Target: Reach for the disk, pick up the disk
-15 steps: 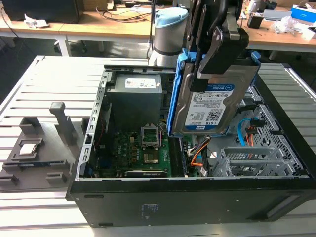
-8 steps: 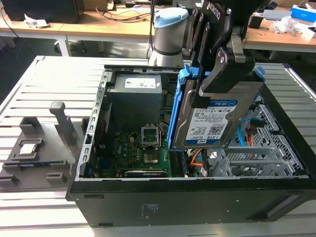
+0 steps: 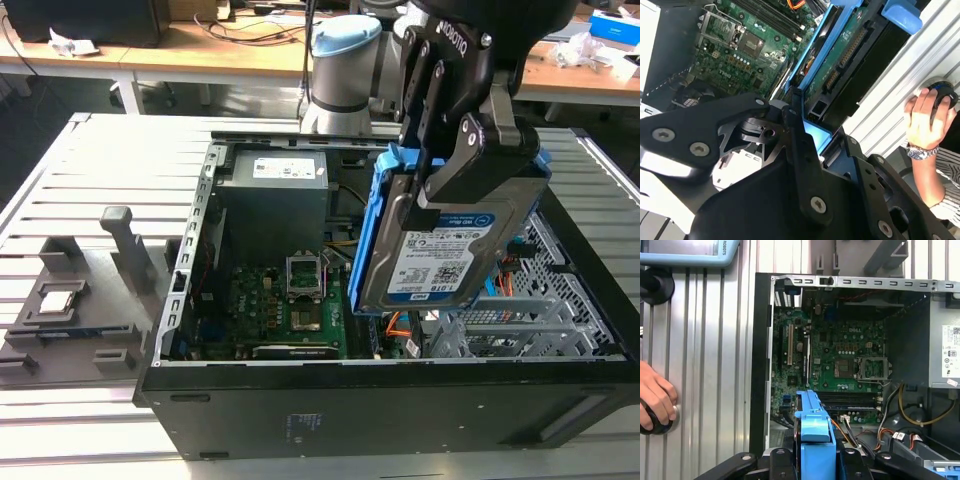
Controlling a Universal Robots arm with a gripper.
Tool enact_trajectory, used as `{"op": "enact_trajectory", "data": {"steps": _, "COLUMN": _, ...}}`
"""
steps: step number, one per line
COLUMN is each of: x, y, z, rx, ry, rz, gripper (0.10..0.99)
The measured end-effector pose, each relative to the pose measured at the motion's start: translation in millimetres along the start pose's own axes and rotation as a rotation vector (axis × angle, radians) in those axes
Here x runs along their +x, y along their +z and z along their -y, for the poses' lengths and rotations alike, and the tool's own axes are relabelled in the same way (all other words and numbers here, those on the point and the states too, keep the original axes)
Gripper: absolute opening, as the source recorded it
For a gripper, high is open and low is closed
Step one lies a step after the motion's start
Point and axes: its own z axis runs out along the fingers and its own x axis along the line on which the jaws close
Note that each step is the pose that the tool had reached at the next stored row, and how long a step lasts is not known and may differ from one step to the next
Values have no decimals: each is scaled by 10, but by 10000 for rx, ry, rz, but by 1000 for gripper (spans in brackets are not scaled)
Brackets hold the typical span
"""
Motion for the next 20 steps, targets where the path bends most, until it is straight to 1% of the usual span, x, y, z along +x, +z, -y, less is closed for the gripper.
{"op": "enact_trajectory", "data": {"steps": 3, "x": 1, "y": 1, "z": 61, "rx": -3, "ry": 0, "rz": -7, "gripper": 369}}
{"op": "enact_trajectory", "data": {"steps": 7, "x": 4, "y": 7, "z": 192, "rx": -16, "ry": 2, "rz": -46, "gripper": 369}}
{"op": "enact_trajectory", "data": {"steps": 9, "x": 4, "y": 8, "z": 224, "rx": -18, "ry": 2, "rz": -58, "gripper": 369}}
{"op": "enact_trajectory", "data": {"steps": 11, "x": 5, "y": 10, "z": 292, "rx": -20, "ry": 2, "rz": -80, "gripper": 369}}
{"op": "enact_trajectory", "data": {"steps": 13, "x": 6, "y": 12, "z": 346, "rx": -22, "ry": 3, "rz": -89, "gripper": 369}}
{"op": "enact_trajectory", "data": {"steps": 15, "x": 7, "y": 14, "z": 373, "rx": -23, "ry": 4, "rz": -93, "gripper": 369}}
{"op": "enact_trajectory", "data": {"steps": 20, "x": 10, "y": 17, "z": 512, "rx": -28, "ry": 4, "rz": -107, "gripper": 369}}
